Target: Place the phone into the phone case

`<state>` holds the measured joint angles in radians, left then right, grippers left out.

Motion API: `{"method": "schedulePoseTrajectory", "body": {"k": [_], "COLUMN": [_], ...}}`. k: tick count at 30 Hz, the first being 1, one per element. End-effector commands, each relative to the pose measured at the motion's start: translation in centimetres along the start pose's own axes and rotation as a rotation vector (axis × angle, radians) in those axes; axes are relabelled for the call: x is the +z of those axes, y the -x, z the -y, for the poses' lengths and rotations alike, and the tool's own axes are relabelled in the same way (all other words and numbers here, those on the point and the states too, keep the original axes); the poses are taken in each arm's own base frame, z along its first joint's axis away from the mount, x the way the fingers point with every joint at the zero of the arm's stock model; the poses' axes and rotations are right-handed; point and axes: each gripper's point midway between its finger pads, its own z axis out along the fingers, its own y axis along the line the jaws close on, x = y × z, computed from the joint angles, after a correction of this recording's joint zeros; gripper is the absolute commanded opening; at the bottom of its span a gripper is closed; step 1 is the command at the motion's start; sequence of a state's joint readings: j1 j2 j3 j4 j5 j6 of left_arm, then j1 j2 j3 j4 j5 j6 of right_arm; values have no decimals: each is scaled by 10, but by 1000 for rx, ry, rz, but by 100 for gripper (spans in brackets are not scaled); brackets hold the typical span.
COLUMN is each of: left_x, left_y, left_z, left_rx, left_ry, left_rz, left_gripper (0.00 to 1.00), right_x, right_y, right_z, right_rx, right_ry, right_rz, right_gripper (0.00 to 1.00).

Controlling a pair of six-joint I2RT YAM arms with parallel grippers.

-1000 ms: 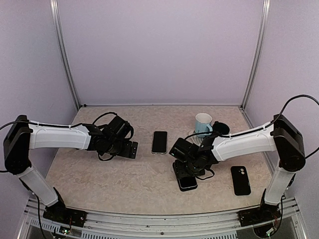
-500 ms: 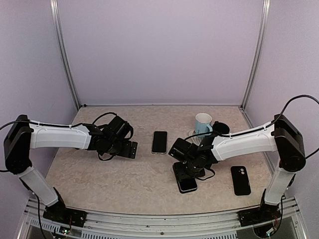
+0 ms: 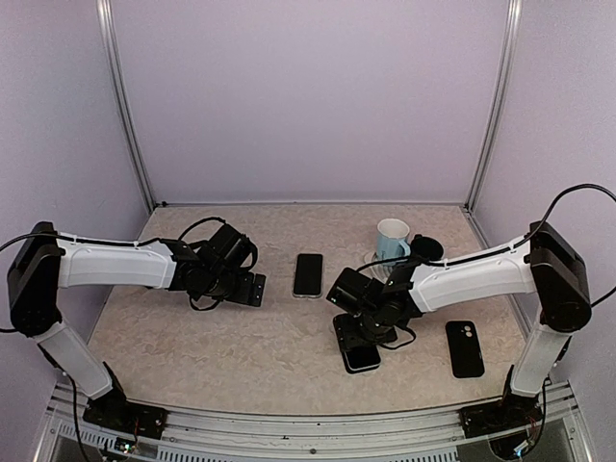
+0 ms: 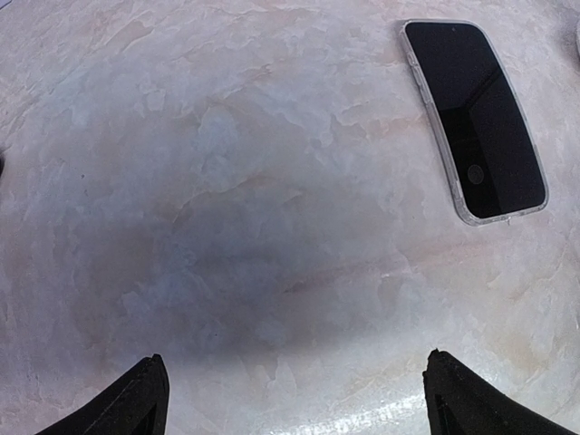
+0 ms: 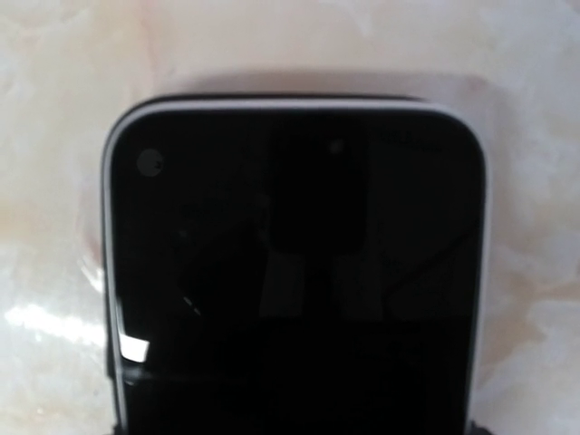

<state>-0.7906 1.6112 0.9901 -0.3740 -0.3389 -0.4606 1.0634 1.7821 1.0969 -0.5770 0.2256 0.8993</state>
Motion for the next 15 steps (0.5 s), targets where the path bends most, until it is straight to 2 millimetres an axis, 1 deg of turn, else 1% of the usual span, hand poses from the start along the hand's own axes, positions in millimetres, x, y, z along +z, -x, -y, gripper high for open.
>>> {"method": "schedulePoseTrajectory", "body": {"k": [1, 3, 6, 8, 10, 11, 12, 14, 15], "left_x": [3, 3, -4, -13, -22, -27, -32, -41, -46], "left_y": [-2, -1, 3, 8, 10, 11, 11, 5, 0], "left_z": [0, 4, 18, 32, 47, 57, 70, 97, 112], "left_rx": [13, 21, 65, 94, 122, 138, 156, 216, 255], "left_ry": [-11, -26, -67, -110, -167, -204, -260, -374, -435], "left_rz": [-9, -8, 22, 53, 79, 93, 100, 100, 95], "left_gripper": [96, 96, 96, 97, 96, 96, 94, 83, 79], "right_x": [-6, -12, -29, -40, -48, -50, -54, -51, -49], "right_y": [14, 18, 29, 32, 29, 24, 19, 2, -7], "right_z": [-4, -5, -6, -11, -12, -7, 0, 16, 19], "right_rx": [-4, -11, -22, -35, -40, -30, -16, 13, 24], "right_ry": [9, 15, 50, 118, 171, 178, 179, 182, 209], "right_rz": [27, 24, 28, 20, 0, -15, -25, -62, -84], "right_gripper": [90, 98, 99, 99, 99, 98, 94, 78, 70]}}
